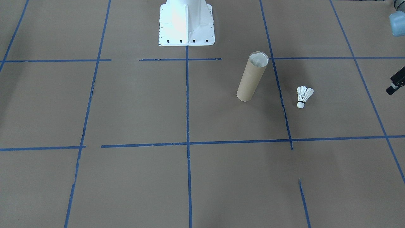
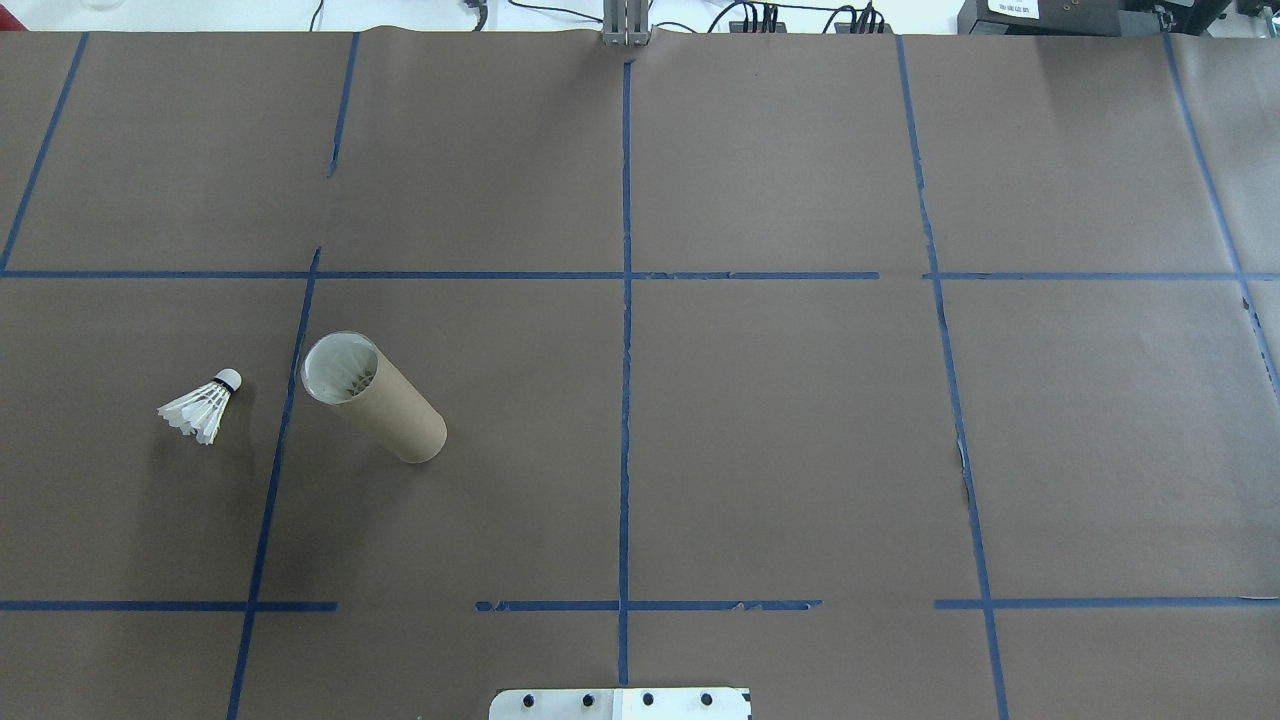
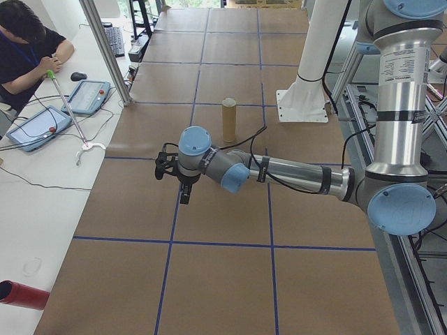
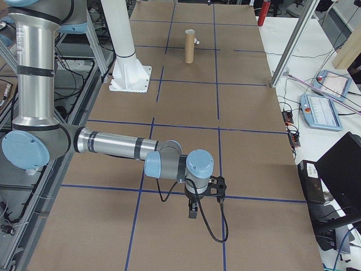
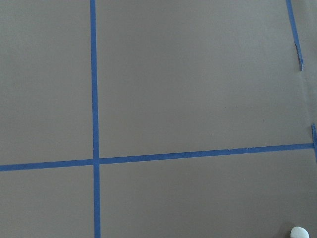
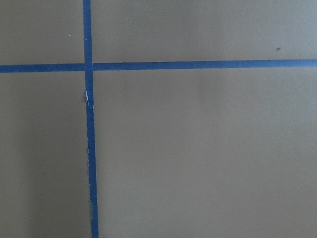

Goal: Collect badminton balls into bucket

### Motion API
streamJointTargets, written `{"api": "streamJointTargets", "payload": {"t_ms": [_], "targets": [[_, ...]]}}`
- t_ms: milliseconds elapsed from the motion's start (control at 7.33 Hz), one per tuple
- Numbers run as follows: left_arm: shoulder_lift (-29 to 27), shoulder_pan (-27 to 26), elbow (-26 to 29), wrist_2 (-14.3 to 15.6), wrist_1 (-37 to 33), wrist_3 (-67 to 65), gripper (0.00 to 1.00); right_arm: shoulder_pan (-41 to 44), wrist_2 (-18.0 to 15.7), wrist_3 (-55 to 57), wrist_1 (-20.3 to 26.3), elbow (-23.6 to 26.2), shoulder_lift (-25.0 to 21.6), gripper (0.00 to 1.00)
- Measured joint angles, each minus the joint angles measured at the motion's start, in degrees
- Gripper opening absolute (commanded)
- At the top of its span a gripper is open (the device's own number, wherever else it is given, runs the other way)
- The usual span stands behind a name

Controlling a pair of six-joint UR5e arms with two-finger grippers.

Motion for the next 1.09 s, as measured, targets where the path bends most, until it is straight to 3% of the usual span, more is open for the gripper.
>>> {"api": "streamJointTargets", "payload": {"t_ms": [273,545,682,1091], "targets": [[2.2,7.1,-0.3,1.7,-11.2,-20.6,1.00,0.0,0.0,0.0,0.0,0.0,0.0,1.00],[7.2,11.9,-0.3,3.0,-27.5,-42.6,1.00,0.0,0.0,0.0,0.0,0.0,0.0,1.00],[9.0,14.8,-0.3,6.2,-34.5,-52.6,1.00,0.0,0.0,0.0,0.0,0.0,0.0,1.00],[10.0,28.3,-0.7,22.9,-41.0,-72.6,1.00,0.0,0.0,0.0,0.0,0.0,0.0,1.00]]}}
